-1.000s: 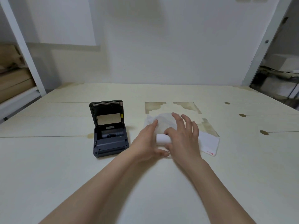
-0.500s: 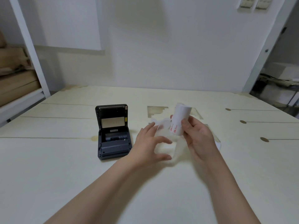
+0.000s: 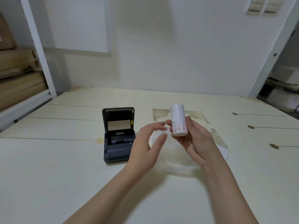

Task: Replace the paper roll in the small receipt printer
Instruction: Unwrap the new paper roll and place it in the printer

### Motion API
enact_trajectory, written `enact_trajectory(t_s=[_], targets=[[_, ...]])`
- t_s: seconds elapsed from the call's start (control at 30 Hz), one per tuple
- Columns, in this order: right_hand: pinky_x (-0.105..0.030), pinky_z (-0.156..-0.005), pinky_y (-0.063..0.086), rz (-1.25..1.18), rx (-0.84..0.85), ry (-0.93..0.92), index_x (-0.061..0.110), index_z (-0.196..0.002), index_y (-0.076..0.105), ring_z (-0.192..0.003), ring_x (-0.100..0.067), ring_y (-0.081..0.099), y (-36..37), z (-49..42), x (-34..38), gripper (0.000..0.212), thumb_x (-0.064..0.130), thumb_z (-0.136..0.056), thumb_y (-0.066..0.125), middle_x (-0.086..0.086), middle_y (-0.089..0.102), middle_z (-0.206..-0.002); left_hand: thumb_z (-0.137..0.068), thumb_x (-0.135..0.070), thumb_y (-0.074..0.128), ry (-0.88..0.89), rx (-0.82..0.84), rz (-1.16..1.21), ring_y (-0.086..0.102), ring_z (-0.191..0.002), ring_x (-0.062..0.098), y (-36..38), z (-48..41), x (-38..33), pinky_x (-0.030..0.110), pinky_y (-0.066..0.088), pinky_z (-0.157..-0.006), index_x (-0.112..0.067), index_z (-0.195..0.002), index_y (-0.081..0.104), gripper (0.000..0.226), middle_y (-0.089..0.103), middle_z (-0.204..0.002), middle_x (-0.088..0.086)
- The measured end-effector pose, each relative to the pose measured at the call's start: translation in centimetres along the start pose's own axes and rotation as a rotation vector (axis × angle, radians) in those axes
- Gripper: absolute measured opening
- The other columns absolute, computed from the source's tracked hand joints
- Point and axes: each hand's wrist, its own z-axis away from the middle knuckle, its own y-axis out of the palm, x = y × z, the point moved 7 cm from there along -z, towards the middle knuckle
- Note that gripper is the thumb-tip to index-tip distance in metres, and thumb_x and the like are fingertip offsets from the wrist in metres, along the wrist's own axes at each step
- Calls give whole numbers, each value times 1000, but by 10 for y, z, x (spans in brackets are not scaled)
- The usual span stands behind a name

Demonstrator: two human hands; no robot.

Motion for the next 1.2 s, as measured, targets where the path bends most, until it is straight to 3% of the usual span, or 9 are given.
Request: enact_trajectory(t_s=[0.13, 0.23, 0.4, 0.5, 0.63, 0.77, 0.9, 1.07, 1.2], targets=[[-28, -68, 58, 93, 42, 46, -4, -114, 54, -81, -25, 70, 2, 1, -20, 45, 32, -87, 56, -23, 71, -108, -97, -41, 49, -302, 40, 358, 62, -116, 10, 4, -8, 14, 31, 45, -101, -27, -134, 53, 40, 71, -116, -8], [-30, -62, 58, 148, 62, 77, -1, -106, 55, -73, -27, 71, -1, 2, -27, 36, 28, -86, 56, -21, 71, -99, -89, -50, 57, -410, 76, 480, 68, -106, 18, 9, -10, 26, 38, 49, -99, -23, -139, 51, 57, 70, -119, 4], [-31, -60, 58, 249, 57, 53, 3, -100, 55, -70, -29, 73, -2, 5, -25, 33, 32, -83, 57, -16, 74, -90, -84, -30, 69, -441, 123, 586, 68, -101, 17, 8, -13, 36, 34, 55, -86, -18, -134, 56, 53, 66, -119, 13], [-38, -72, 60, 508, -89, -127, 12, -96, 62, -76, -24, 73, -9, 2, -17, 37, 47, -88, 51, -6, 74, -94, -75, -22, 73, -450, 59, 708, 71, -98, 13, 3, -16, 34, 34, 57, -86, -15, -129, 59, 56, 62, -128, 8], [-21, -85, 48, 965, -147, -527, 32, -98, 63, -108, -12, 60, 5, 13, 2, 23, 49, -82, 61, 16, 64, -107, -77, -22, 73, -464, 0, 664, 72, -96, 14, -2, -16, 37, 32, 58, -83, -12, -126, 62, 51, 65, -122, 8], [-22, -84, 45, 1238, -99, -712, 18, -97, 67, -105, -10, 55, 18, 17, -3, 24, 35, -80, 71, 10, 65, -102, -85, -13, 71, -486, -31, 621, 74, -88, 11, -3, -14, 40, 31, 59, -81, -11, -126, 63, 41, 66, -111, 2], [-25, -80, 50, 1223, -161, -764, 14, -85, 75, -95, -12, 65, 17, 20, 1, 3, 15, -84, 72, 6, 72, -94, -84, -12, 72, -479, -42, 595, 74, -85, 11, -3, -14, 40, 29, 60, -78, -11, -125, 63, 42, 67, -106, 1], [-16, -69, 50, 956, -292, -494, 23, -80, 72, -78, -3, 68, 0, 15, 2, 12, 15, -89, 68, 11, 74, -77, -86, -7, 69, -472, -14, 604, 73, -93, 14, -1, -14, 42, 31, 59, -82, -14, -124, 64, 39, 70, -113, 0], [-20, -69, 54, 808, -444, -510, 27, -78, 68, -72, -7, 70, -15, 19, 15, 17, 16, -90, 66, 11, 73, -72, -86, -2, 68, -446, 74, 611, 72, -96, 18, 7, -13, 38, 33, 58, -88, -15, -123, 64, 39, 74, -111, 8]])
